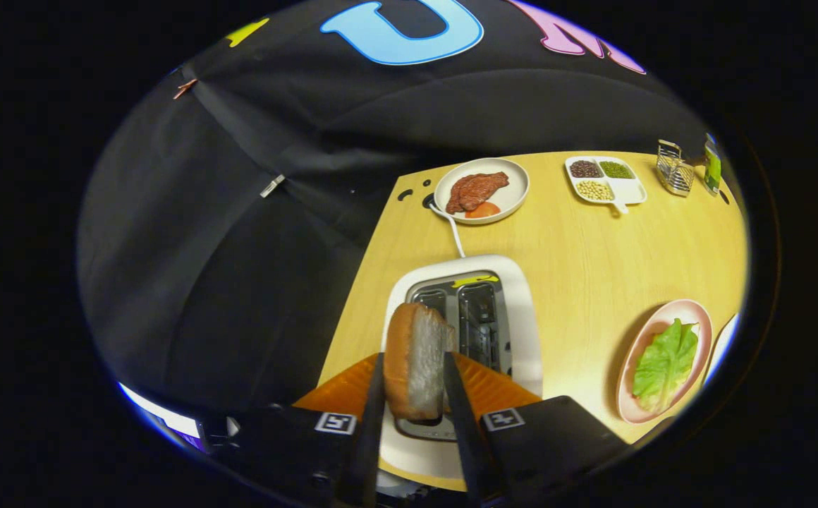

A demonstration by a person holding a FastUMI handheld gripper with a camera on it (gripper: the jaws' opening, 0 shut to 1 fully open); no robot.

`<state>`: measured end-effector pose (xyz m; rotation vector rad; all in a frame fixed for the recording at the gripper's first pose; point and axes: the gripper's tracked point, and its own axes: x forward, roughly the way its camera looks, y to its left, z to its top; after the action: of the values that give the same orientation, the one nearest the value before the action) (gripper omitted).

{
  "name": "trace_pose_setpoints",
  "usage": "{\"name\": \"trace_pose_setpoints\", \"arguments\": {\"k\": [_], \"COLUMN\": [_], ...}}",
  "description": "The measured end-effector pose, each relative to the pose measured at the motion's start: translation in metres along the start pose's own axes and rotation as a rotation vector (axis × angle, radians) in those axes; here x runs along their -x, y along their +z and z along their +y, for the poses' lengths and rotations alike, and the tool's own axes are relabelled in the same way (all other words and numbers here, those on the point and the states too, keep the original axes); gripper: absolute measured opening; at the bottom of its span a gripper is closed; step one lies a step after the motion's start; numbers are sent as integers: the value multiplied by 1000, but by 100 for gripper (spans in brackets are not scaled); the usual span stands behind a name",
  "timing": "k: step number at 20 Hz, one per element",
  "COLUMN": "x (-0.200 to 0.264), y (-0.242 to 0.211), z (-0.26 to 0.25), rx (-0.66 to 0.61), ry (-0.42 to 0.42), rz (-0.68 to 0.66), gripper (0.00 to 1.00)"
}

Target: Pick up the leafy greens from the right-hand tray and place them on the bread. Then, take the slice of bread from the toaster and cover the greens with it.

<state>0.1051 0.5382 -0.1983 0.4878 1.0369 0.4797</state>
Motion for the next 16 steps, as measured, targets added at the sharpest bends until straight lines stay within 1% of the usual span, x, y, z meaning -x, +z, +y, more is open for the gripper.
{"name": "trace_pose_setpoints", "arguments": {"k": [2, 3, 4, 9, 13, 16], "x": [-1, 1, 5, 40, 81, 115], "y": [1, 3, 5, 35, 60, 74], "z": [-4, -3, -2, 7, 10, 1], "rx": [-23, -18, -13, -21, -15, -11], "ry": [-19, -12, -5, 42, 93, 121], "rz": [15, 15, 9, -71, -125, -160], "gripper": [23, 16, 13, 13, 13, 13]}}
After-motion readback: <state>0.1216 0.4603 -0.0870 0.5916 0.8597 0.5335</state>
